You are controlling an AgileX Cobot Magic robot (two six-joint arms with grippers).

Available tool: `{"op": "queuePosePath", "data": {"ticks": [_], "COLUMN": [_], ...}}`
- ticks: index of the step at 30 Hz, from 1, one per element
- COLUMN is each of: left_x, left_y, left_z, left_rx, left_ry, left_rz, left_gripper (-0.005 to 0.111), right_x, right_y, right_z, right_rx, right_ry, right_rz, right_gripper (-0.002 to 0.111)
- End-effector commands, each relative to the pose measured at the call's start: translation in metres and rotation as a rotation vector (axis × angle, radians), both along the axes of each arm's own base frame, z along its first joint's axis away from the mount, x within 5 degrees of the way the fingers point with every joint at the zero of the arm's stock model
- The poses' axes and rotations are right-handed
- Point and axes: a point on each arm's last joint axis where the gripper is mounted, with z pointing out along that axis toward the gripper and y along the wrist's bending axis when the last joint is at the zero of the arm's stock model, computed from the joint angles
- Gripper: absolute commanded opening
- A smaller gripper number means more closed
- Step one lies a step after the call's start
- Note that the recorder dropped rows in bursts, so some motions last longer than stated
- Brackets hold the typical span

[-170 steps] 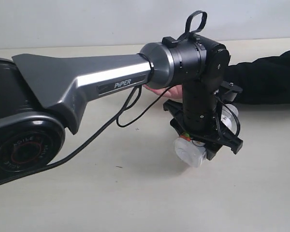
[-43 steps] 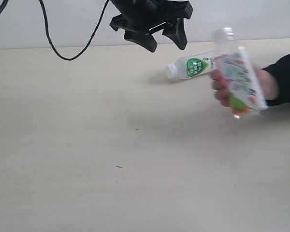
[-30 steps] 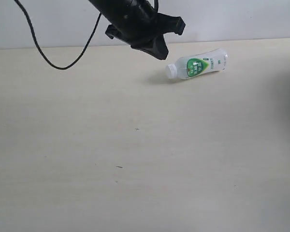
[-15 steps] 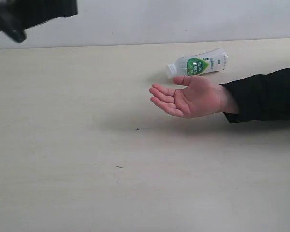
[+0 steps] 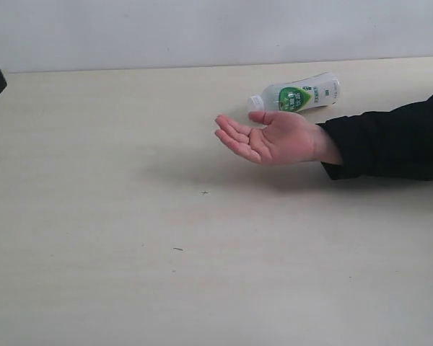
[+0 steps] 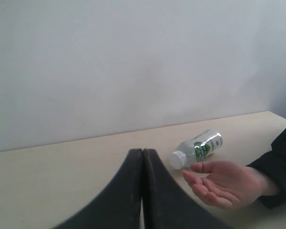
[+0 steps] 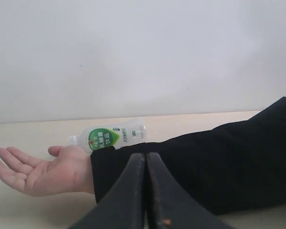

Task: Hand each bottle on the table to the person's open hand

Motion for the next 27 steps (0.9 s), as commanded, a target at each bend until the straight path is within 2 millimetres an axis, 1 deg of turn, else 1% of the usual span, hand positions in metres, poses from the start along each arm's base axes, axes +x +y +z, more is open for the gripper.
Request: {"op": "queuePosePath", "data": {"ticks": [1, 3, 6, 7, 8, 10, 11, 15, 18, 20, 24, 25, 27], "left_x": [-0.017, -0.022, -0.027, -0.029, -0.03, -0.031, -0.031, -0.031, -0.031, -0.031, -0.031, -0.031, -0.031], "left_y": [0.013, 0.018, 0.022, 0.023, 0.023, 0.023, 0.023, 0.023, 0.022, 0.022, 0.022, 0.022, 0.022], "left_z": [-0.008, -0.011, -0.017, -0.02, -0.022, -0.025, -0.025, -0.025, -0.025, -0.025, -0.025, -0.025, -0.025], "left_rx": [-0.038, -0.077, -0.042, -0.025, -0.008, 0.002, 0.003, 0.005, 0.006, 0.006, 0.006, 0.006, 0.006], "left_ry": [-0.038, -0.029, -0.047, -0.041, -0.04, -0.026, -0.025, -0.021, -0.018, -0.018, -0.018, -0.018, -0.018], "left_rz": [0.003, 0.015, 0.012, 0.004, -0.001, -0.009, -0.01, -0.012, -0.014, -0.014, -0.014, -0.014, -0.014], "left_gripper": [0.0, 0.0, 0.0, 0.0, 0.0, 0.0, 0.0, 0.0, 0.0, 0.0, 0.0, 0.0, 0.0], "right_x": [0.0, 0.0, 0.0, 0.0, 0.0, -0.001, -0.002, -0.007, -0.008, -0.01, -0.022, -0.025, -0.029], "right_y": [-0.001, -0.001, -0.002, -0.002, -0.003, -0.005, -0.006, -0.012, -0.013, -0.013, -0.018, -0.019, -0.02], "right_z": [0.005, 0.006, 0.008, 0.011, 0.013, 0.018, 0.022, 0.038, 0.042, 0.049, 0.081, 0.091, 0.112], "right_rx": [0.086, 0.096, 0.098, 0.126, 0.189, 0.297, 0.324, 0.338, 0.359, 0.4, 0.504, 0.511, 0.508], "right_ry": [-0.062, -0.068, -0.099, -0.125, -0.139, -0.193, -0.239, -0.435, -0.475, -0.499, -0.689, -0.745, -0.803], "right_rz": [-0.014, -0.015, -0.021, -0.027, -0.031, -0.042, -0.049, -0.083, -0.083, -0.073, -0.052, -0.052, -0.051], "right_gripper": [0.0, 0.0, 0.0, 0.0, 0.0, 0.0, 0.0, 0.0, 0.0, 0.0, 0.0, 0.0, 0.0]}}
